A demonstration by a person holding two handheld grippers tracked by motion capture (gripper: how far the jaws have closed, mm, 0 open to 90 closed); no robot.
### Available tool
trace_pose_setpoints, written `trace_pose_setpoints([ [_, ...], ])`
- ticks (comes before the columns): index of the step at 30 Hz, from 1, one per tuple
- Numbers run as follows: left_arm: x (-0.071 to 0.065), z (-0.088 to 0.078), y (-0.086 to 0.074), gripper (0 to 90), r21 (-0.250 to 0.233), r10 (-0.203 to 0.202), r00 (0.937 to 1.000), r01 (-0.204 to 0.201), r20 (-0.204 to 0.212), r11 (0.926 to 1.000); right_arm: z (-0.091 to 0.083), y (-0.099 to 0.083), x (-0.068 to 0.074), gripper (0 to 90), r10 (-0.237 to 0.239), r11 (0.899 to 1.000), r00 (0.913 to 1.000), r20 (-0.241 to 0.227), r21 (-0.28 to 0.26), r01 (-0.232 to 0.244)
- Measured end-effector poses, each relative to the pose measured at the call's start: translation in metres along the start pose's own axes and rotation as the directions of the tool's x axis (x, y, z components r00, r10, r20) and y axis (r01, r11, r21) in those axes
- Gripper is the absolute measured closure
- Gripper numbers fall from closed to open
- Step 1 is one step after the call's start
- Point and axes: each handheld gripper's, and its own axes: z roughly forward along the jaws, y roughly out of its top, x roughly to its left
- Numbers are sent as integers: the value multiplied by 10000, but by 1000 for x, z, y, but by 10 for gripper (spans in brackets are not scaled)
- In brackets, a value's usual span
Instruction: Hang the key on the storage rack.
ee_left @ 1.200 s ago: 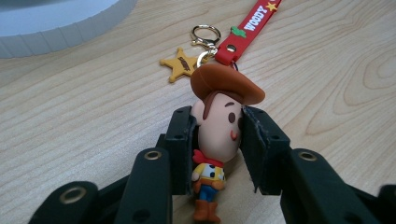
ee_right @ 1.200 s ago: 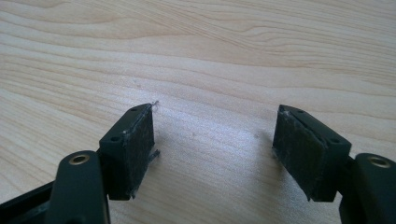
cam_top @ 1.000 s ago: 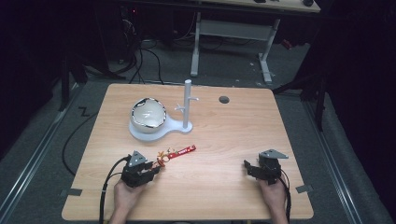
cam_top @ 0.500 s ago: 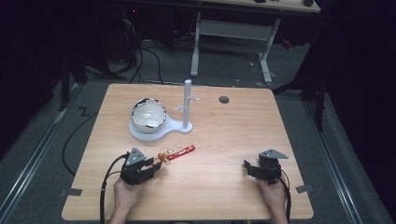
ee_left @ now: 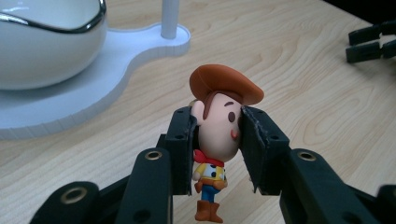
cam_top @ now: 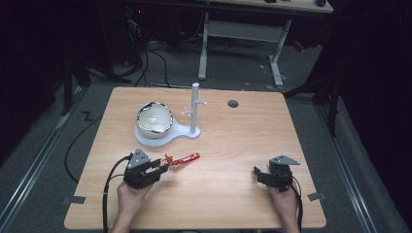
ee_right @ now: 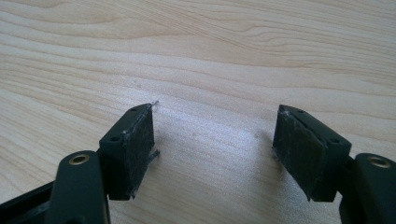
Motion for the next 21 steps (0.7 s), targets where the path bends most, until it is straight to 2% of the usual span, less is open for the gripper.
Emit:
trace_pose_setpoints([
  [9,0,-8,31,652,-514,56,9995,-40,297,9987,0,0,0,296,1,10000,10000,-2,1,-1],
  [21,0,-13,64,652,-903,173,9988,-132,448,9958,0,0,0,295,8,10000,10000,-10,-2,-8],
])
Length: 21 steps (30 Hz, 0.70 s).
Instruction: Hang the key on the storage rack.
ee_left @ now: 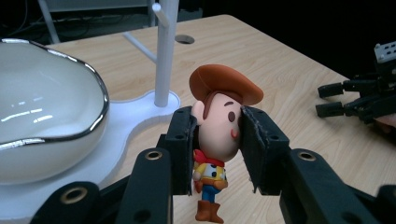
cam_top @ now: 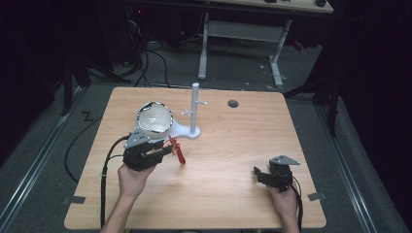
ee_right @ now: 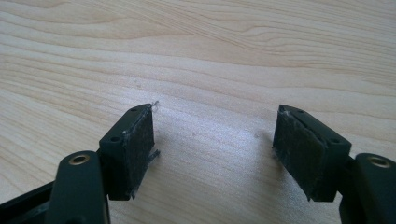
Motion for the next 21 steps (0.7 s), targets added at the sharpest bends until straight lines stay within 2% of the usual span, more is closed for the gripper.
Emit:
trace_pose_setpoints([
  [9,-1,-2,16,653,-410,50,10000,-52,-62,9991,0,0,0,295,-5,10000,10000,-2,2,5],
  [15,2,0,26,653,-720,-93,9999,89,-49,9974,0,0,0,295,-9,10000,10000,-4,4,9],
  [21,0,7,36,653,-995,-73,9999,64,-89,9950,0,0,0,295,-9,10000,10000,-4,3,9],
])
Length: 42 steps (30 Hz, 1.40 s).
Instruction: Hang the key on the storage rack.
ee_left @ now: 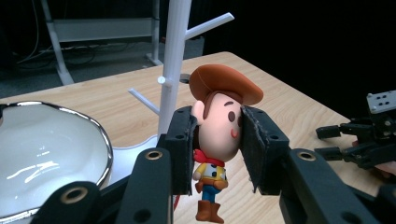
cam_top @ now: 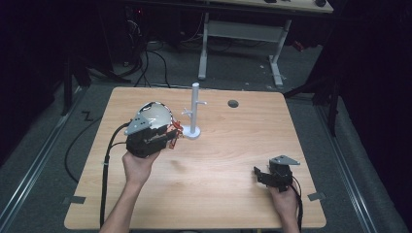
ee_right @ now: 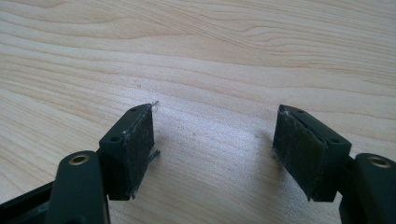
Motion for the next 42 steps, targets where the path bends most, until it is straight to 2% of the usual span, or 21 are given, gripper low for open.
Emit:
trace_pose_setpoints([
  [14,6,8,12,653,-36,-117,9998,117,-139,9999,0,0,0,295,-5,10000,10000,-2,0,5],
  [23,17,13,18,653,-23,-376,9988,375,-306,9993,0,0,0,295,-5,10000,10000,-2,0,5],
  [28,22,19,20,653,145,-376,9979,384,-531,9992,0,0,0,295,-5,10000,10000,-3,1,5],
  [42,27,34,25,653,188,-503,9968,516,-622,9985,0,0,0,295,-10,10000,10000,-7,0,10],
])
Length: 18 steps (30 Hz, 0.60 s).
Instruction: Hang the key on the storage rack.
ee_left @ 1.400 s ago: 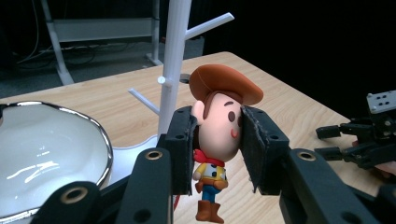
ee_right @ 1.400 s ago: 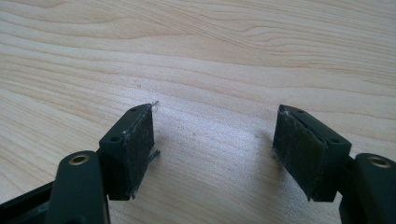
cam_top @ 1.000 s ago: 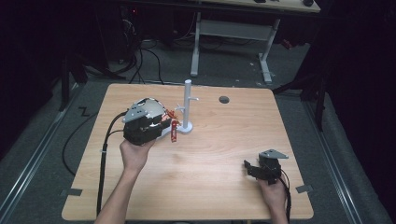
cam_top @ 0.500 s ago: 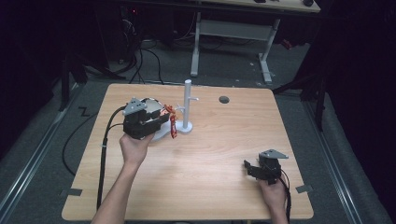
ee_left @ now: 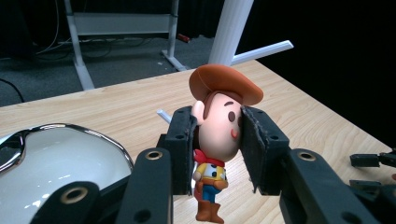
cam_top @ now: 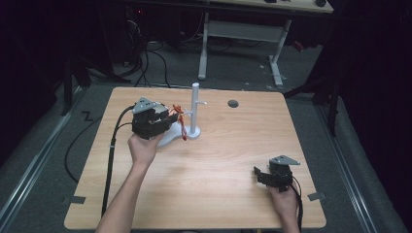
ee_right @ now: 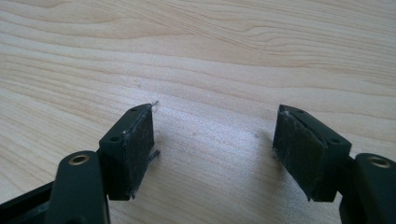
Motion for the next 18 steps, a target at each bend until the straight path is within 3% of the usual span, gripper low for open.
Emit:
trace_pose_setpoints([
  [18,-2,16,5,653,175,18,10000,-19,65,9998,0,0,0,295,-14,10000,10000,-9,-1,14],
])
